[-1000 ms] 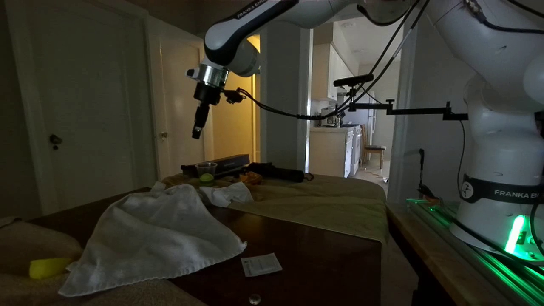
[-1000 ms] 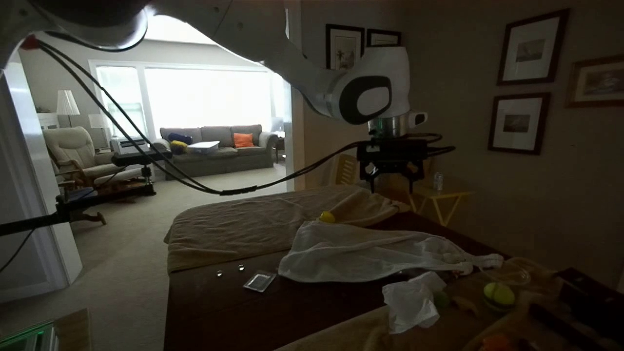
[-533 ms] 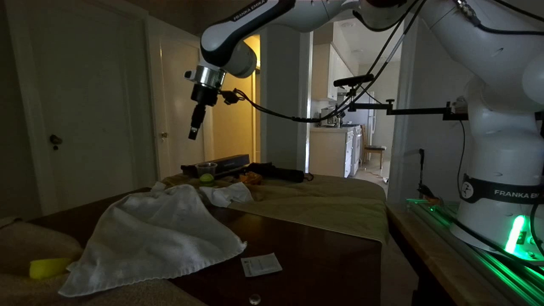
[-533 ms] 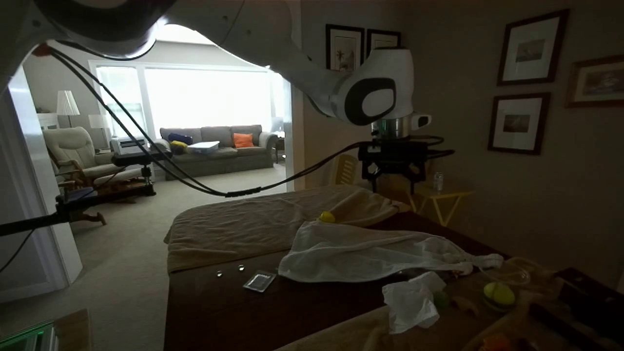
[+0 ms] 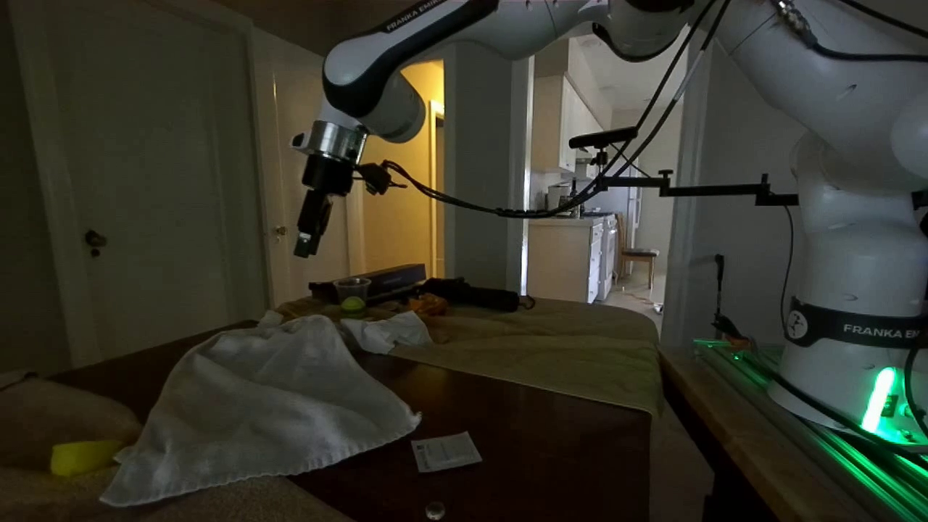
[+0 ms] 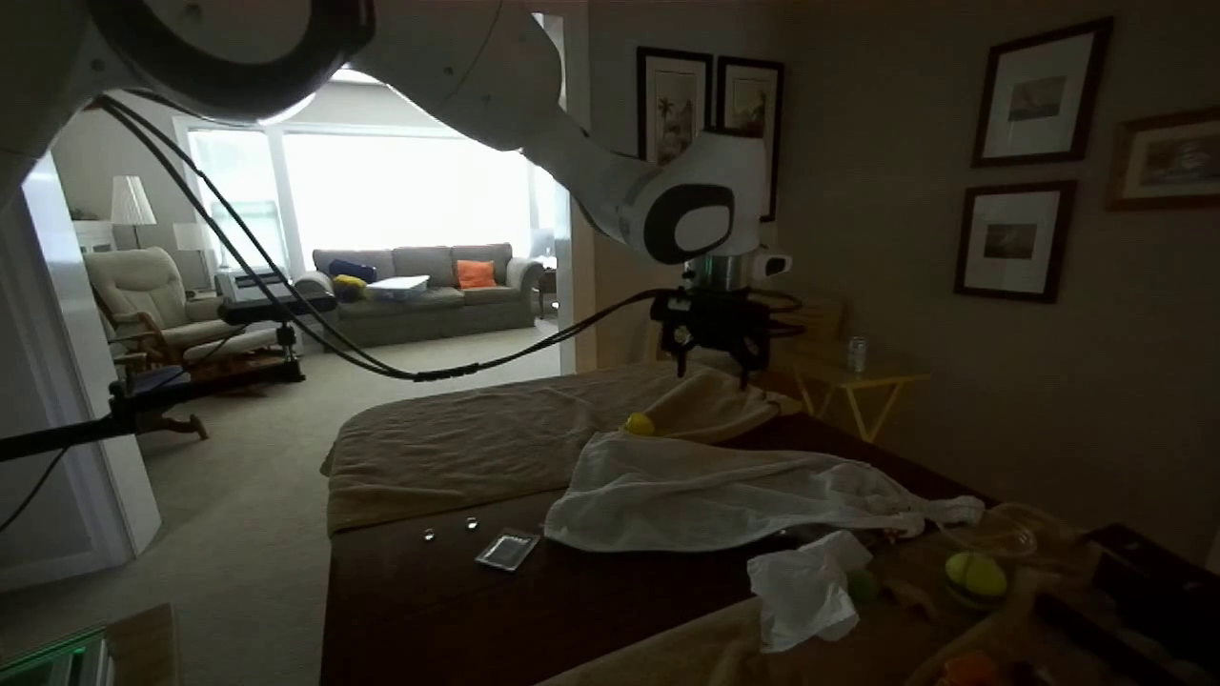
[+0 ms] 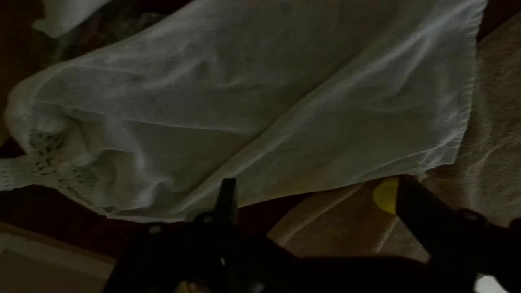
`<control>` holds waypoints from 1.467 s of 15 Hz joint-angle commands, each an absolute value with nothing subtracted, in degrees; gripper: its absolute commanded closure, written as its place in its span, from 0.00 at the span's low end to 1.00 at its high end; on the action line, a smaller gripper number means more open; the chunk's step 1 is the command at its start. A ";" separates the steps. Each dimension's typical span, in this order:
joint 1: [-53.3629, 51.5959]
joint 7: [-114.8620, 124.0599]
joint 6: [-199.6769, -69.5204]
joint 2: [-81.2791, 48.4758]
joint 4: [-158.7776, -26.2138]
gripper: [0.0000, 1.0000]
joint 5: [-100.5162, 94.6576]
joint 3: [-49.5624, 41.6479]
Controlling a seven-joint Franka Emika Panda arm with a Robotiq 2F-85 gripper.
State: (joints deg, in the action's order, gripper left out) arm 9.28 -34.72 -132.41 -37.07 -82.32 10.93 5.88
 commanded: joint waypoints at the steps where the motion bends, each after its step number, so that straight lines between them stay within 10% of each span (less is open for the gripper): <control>1: 8.00 -30.80 -129.99 -37.11 -83.43 0.00 13.05 9.34; 22: 3.49 -34.35 -127.10 -54.19 -67.87 0.00 11.78 15.10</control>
State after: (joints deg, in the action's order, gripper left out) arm 3.55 -34.45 -127.24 -54.10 -68.06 11.82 15.13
